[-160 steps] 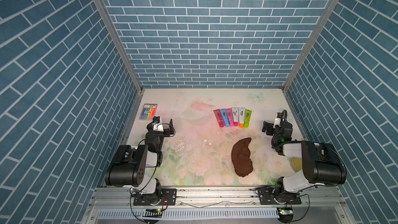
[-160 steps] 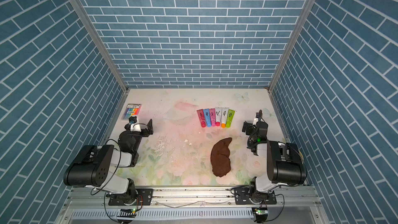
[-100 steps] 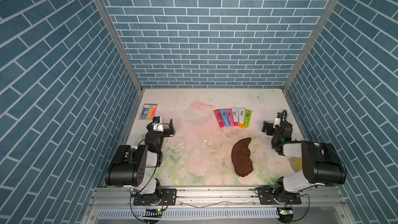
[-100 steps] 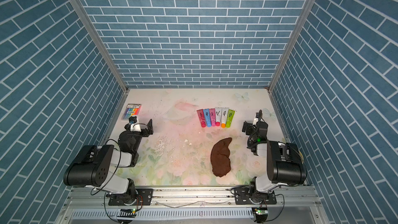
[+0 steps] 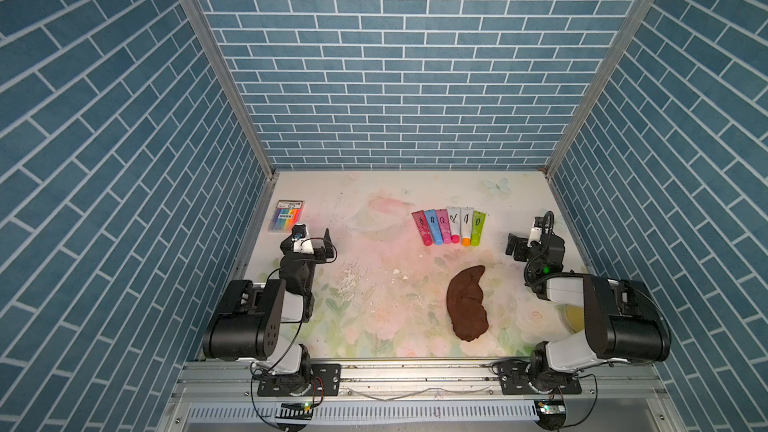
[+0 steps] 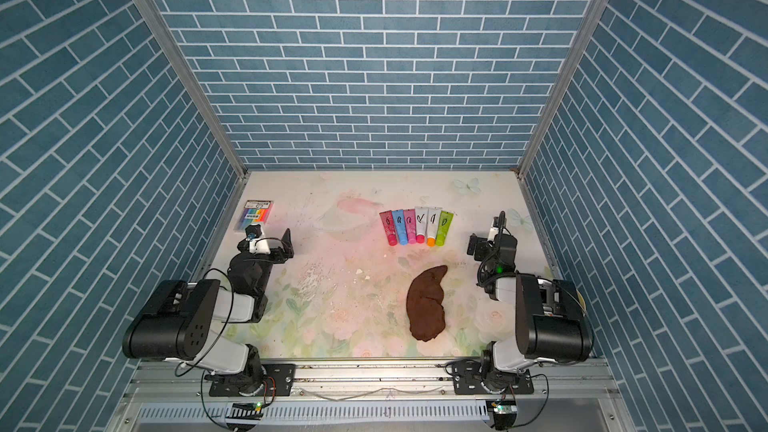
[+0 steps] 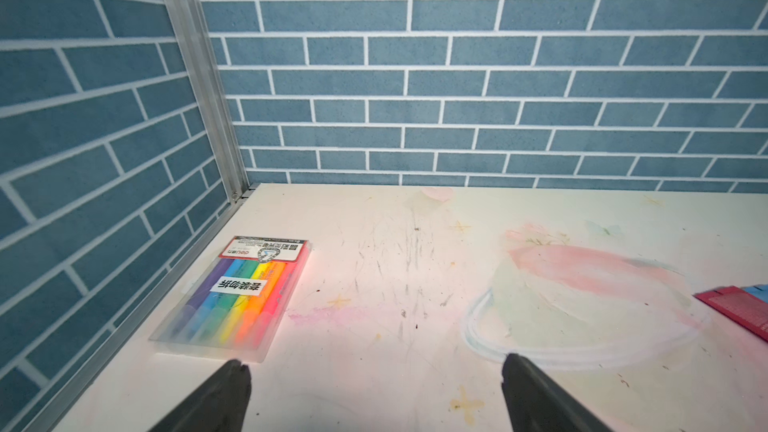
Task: Wipe the surface of the toothpaste tube
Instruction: Move the toothpaste to the center of the board.
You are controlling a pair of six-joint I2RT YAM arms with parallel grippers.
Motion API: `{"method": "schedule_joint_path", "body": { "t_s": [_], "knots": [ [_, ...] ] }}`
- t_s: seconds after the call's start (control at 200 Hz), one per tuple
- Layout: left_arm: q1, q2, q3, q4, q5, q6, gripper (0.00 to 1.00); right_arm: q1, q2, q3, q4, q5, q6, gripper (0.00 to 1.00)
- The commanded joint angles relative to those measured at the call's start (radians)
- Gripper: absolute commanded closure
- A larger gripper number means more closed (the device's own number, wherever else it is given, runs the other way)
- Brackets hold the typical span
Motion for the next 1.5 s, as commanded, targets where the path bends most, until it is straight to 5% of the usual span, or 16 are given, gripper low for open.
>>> {"method": "schedule_joint_path", "body": {
  "t_s": [0.0,0.1,0.16,0.245,0.41,0.57,0.68,0.91,1.1,1.495],
  "knots": [
    [-0.048,-0.098,-0.005,-0.056,-0.139,0.01,0.0,0.007,-0.089,0.111,-0.244,0.059,-0.007,0.01],
    [-0.116,-0.255,0.124,-0.435,-0.292,-0.008,0.0,0.01,-0.107,0.275,-0.605,0.092,0.031,0.01],
    [-0.12,-0.298,0.201,-0.628,-0.343,-0.141,0.0,0.011,-0.111,0.328,-0.709,0.061,0.04,0.01],
    [-0.129,-0.292,0.343,-0.89,-0.302,-0.268,0.0,0.01,-0.15,0.375,-0.815,0.029,0.138,0.01],
    [-0.235,-0.18,0.413,-0.869,-0.038,-0.359,0.03,0.01,-0.231,0.385,-0.896,-0.151,0.289,0.01],
    [-0.477,0.075,0.628,-1.006,-0.17,-0.399,0.06,0.01,-0.282,0.35,-0.928,-0.172,0.379,0.02],
    [-0.573,0.219,0.747,-1.024,-0.159,-0.411,0.06,0.016,-0.351,0.328,-0.951,-0.192,0.376,0.22],
    [-0.655,0.434,0.981,-1.105,-0.123,-0.47,0.13,0.025,-0.493,0.282,-0.972,-0.121,0.369,0.34],
    [-0.707,0.491,1.096,-1.195,-0.218,-0.457,0.12,0.025,-0.523,0.266,-0.974,-0.095,0.366,0.26],
    [-0.719,0.604,1.22,-1.339,-0.187,-0.445,0.18,0.026,-0.527,0.263,-0.969,-0.072,0.368,0.27]
  ]
}}
